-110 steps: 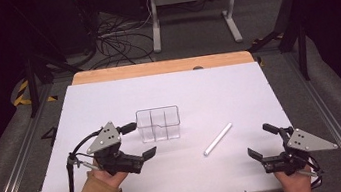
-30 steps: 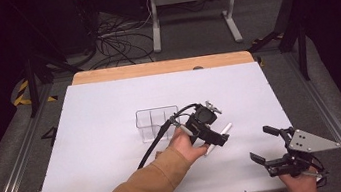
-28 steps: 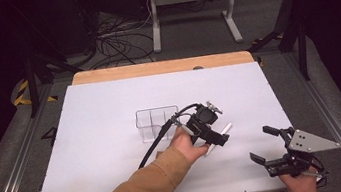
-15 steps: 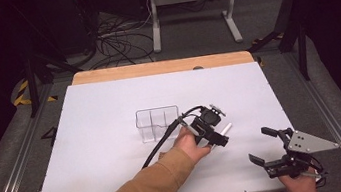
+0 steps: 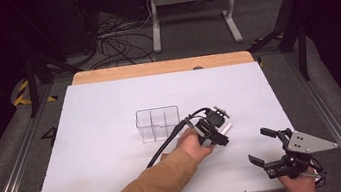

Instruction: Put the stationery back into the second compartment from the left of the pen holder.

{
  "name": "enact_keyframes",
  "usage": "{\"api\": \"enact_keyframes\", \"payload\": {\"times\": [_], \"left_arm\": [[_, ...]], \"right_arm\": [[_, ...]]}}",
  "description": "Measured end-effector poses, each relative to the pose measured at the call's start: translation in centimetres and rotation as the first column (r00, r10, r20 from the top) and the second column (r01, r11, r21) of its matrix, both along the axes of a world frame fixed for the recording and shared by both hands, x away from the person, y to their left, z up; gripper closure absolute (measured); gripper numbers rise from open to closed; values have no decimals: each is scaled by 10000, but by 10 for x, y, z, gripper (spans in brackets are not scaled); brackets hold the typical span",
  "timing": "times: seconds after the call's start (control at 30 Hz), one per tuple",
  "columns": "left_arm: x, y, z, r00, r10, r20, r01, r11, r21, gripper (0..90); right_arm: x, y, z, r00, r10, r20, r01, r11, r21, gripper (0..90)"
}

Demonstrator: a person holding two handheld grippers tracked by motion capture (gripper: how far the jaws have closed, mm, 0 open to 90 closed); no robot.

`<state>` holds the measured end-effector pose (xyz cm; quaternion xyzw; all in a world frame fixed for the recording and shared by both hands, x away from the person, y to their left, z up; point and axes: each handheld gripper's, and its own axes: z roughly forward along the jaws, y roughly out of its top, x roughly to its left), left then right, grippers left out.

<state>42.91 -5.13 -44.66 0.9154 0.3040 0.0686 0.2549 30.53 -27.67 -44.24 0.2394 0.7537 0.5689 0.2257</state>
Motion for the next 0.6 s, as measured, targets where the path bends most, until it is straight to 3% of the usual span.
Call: {"api": "enact_keyframes", "payload": {"times": [0.3,0.47,0.6], "left_arm": [[-1,-6,-3,9998,38,205,-42,9998,201,506],[-3,-9,-3,9981,10,618,-36,9991,423,544],[-2,-10,-3,9986,15,534,-41,9988,481,599]], "right_arm": [[0,1,-1,10000,51,-39,-51,10000,-22,62],[1,1,-1,10000,70,-62,-70,10000,1,62],[1,1,-1,9999,74,-104,-75,10000,-7,62]]}}
